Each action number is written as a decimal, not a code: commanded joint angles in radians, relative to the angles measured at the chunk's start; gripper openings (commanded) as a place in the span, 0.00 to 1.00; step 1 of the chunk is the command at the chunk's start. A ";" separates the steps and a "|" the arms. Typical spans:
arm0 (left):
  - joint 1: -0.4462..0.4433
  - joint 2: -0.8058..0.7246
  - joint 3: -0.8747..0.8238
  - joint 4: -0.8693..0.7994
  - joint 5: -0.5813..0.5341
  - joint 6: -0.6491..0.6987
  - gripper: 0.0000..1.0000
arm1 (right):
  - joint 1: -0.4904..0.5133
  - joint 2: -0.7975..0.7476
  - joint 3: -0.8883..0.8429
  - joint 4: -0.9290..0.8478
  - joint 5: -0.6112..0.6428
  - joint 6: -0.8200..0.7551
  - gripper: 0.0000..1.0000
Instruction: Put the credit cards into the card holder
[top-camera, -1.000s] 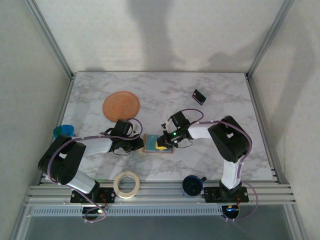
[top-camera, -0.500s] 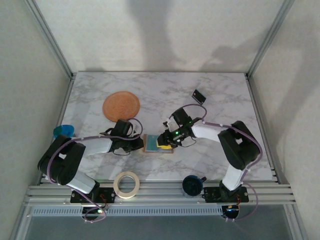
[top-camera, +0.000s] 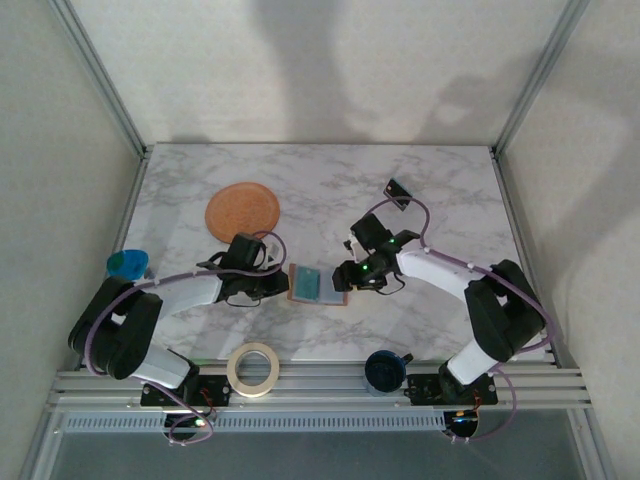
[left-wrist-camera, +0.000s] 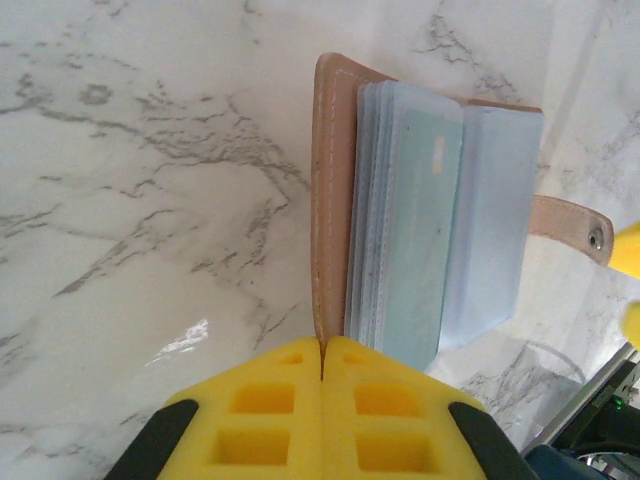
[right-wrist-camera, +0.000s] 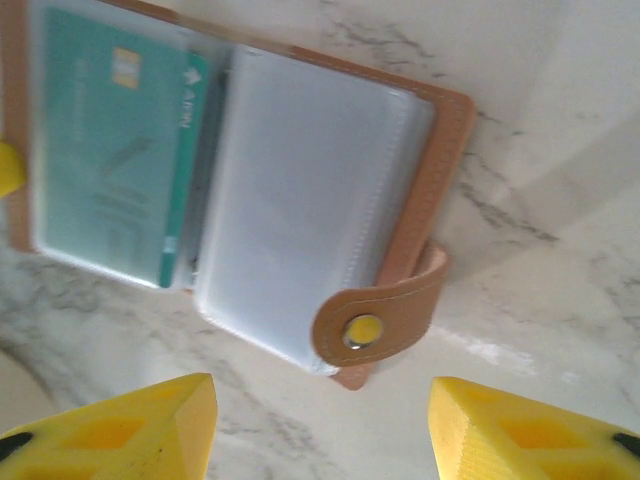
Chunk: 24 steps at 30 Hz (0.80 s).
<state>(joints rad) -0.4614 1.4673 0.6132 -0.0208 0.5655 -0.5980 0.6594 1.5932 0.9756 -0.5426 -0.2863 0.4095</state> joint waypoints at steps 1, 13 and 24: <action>-0.010 -0.022 0.017 -0.033 0.014 0.019 0.00 | 0.013 0.050 0.008 -0.005 0.073 -0.013 0.54; -0.012 -0.055 0.038 -0.086 -0.006 0.025 0.00 | 0.008 0.072 0.007 0.029 0.115 -0.033 0.00; -0.115 0.041 0.229 -0.100 -0.001 0.009 0.10 | 0.008 0.145 -0.023 0.202 -0.143 -0.033 0.00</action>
<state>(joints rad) -0.5407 1.4693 0.7921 -0.1246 0.5537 -0.5957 0.6636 1.7142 0.9726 -0.4042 -0.3428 0.3805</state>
